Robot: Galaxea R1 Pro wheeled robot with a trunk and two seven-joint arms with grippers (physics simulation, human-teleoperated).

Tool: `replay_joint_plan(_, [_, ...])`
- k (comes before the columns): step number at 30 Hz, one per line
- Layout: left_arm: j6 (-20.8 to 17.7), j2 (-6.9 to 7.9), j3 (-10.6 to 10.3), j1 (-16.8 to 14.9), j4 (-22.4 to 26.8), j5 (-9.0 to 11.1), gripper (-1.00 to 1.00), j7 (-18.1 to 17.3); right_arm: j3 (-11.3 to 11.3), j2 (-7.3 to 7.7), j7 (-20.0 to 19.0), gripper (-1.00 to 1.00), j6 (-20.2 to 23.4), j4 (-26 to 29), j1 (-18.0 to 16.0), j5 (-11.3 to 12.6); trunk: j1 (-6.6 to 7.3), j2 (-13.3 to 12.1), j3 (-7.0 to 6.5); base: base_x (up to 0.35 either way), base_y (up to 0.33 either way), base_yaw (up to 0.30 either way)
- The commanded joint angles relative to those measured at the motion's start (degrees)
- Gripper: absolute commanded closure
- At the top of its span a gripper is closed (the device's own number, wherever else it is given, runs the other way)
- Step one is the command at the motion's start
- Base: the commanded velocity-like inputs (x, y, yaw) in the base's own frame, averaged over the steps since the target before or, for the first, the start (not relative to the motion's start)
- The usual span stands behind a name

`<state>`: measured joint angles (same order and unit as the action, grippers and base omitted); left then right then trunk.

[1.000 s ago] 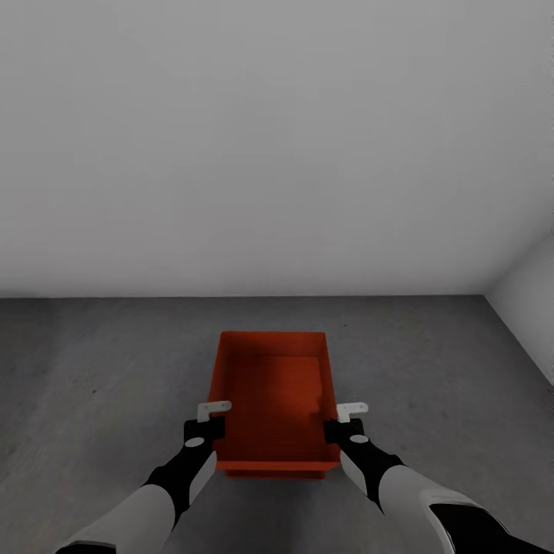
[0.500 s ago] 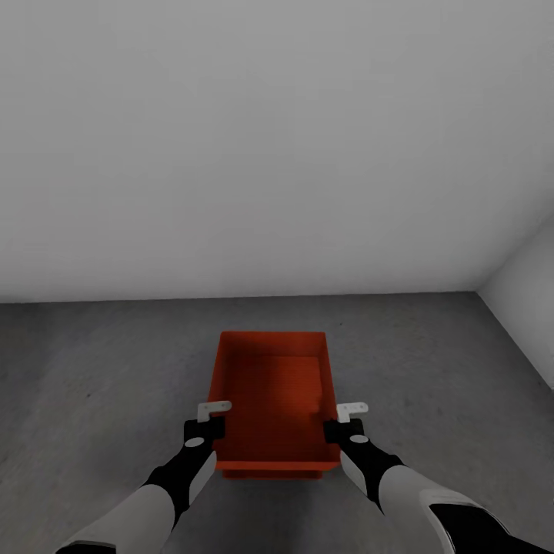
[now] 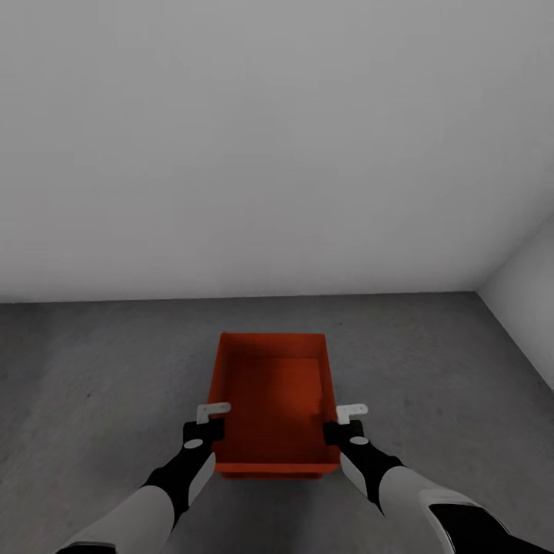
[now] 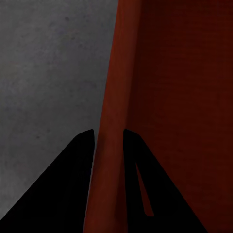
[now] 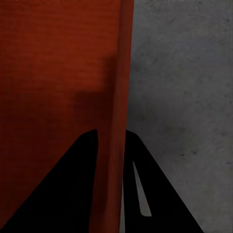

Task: Move the two storage containers from the living room to the garage. In the garage, place one container on the floor and stack the other container on top of it (either order is fine).

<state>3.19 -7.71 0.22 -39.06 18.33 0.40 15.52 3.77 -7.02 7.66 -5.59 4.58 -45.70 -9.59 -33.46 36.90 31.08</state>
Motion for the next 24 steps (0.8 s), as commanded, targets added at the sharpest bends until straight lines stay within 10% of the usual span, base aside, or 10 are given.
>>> replay_joint_plan(1, [0.2,0.33,-0.3,0.0,-0.2,0.4,1.00,0.5,0.7,0.00,-0.1,1.00,-0.1,0.3,-0.1,-0.9,-0.01,0.1,0.06,0.000,0.000,0.000])
replay_joint_plan(24, [0.4,-0.55,6.0,0.0,-0.5,-5.6,1.00,-0.6,-3.2,0.08,0.1,1.00,-0.2,0.0,-0.1,2.8,-0.45,0.9,0.42,0.000,0.000,0.000])
